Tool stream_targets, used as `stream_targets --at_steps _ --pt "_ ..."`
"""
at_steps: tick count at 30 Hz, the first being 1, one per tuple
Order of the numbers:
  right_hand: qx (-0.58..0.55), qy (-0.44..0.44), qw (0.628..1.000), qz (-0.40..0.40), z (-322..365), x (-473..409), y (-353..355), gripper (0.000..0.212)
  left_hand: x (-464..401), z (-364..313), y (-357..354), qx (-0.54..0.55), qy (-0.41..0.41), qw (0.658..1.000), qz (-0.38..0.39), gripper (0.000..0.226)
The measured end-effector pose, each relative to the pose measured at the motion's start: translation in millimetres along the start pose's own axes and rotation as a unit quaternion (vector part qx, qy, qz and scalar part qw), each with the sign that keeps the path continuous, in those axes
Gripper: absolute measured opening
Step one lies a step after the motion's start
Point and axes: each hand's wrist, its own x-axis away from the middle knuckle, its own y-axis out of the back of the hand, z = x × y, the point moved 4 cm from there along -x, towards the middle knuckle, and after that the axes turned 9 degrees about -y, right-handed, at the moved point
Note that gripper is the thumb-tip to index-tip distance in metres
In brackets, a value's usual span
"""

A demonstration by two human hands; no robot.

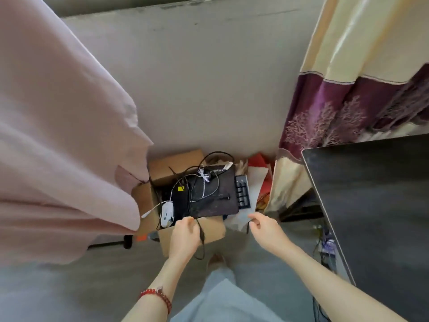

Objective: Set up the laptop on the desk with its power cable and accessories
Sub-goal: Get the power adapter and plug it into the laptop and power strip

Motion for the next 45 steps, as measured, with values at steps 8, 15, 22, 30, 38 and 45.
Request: stream_targets --at_steps 8,15,22,30,38,45 --pt "0.043 -0.020 0.999 -0.002 56 -138 -63 0.038 -130 53 -25 -0.086 -0.008 0.995 0.053 0.081" --pt "0.016 -0.078 0.996 -0.036 27 -216 -91 0.039 -208 90 -104 -0.004 0.136 0.989 0.065 0.117" --pt "-0.006 -0.081 0.995 -0.061 11 -229 -98 0.040 -215 105 -132 -0.174 -0.007 0.984 0.045 0.047" --pt "0.048 -0.012 0.998 -0.037 33 -221 -86 0.046 -214 103 -99 -0.176 -0.095 0.975 0.092 0.016" --pt "0.067 0.113 0.991 -0.029 94 -198 -61 0.057 -181 80 -7 0.045 -0.017 0.998 0.030 0.025" --pt "0.045 0.190 0.979 -0.054 148 -157 -8 0.072 -170 -4 74 0.118 -0.078 0.990 -0.028 0.022"
